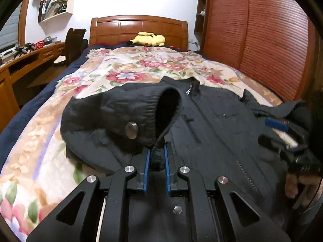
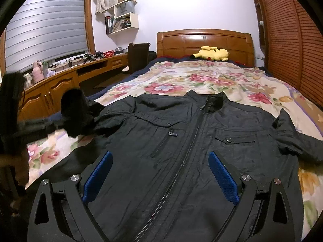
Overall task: Fold large clothes
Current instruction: 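Lift the sleeve with the left tool, fold it across the jacket front, release, then grasp the folded sleeve cuff on the jacket front with the right tool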
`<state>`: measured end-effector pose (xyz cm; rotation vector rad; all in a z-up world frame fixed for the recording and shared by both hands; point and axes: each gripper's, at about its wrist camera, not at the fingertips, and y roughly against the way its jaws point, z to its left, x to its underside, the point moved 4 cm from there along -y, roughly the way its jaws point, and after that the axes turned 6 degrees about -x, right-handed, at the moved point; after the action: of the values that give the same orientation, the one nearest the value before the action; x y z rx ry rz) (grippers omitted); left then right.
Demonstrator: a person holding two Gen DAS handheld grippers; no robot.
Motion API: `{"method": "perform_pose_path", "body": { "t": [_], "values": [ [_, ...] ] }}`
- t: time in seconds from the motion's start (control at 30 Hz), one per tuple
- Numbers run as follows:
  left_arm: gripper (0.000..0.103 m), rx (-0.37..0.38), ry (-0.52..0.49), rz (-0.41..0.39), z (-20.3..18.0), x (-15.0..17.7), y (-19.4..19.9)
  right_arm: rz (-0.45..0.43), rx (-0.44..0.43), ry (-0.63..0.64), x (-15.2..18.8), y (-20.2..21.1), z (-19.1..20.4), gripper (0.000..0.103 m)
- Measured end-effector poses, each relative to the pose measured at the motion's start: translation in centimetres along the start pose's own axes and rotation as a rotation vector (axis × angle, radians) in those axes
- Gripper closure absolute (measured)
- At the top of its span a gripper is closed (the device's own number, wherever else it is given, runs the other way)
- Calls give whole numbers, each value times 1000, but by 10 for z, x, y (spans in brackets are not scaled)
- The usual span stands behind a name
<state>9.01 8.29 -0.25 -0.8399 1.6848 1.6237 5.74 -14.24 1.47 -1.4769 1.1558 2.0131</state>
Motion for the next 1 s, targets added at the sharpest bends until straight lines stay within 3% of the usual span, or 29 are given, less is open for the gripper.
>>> {"method": "perform_pose_path", "body": {
  "t": [0.1,0.23,0.3,0.37,0.4,0.77,0.87,1.0],
  "values": [
    [84,-33,-37,-1,-4,9,5,5,-8,6,3,-2,1,7],
    [57,-58,-40,-30,4,17,24,3,-24,1,0,-7,8,7],
    [50,-80,-40,-61,7,19,32,0,-34,-1,-2,-9,6,7],
    [25,-101,-48,-82,11,21,39,-1,-48,-4,-3,-10,5,7],
    [21,-107,-46,-92,13,23,43,-1,-54,-6,-3,-11,2,7],
    [20,-169,15,-94,48,59,52,34,-119,33,-7,-38,16,7],
    [20,-177,35,-92,57,64,52,52,-146,55,-7,-46,25,12],
    [20,-196,12,-89,60,71,51,76,-183,92,-9,-51,37,30]
  ]
}}
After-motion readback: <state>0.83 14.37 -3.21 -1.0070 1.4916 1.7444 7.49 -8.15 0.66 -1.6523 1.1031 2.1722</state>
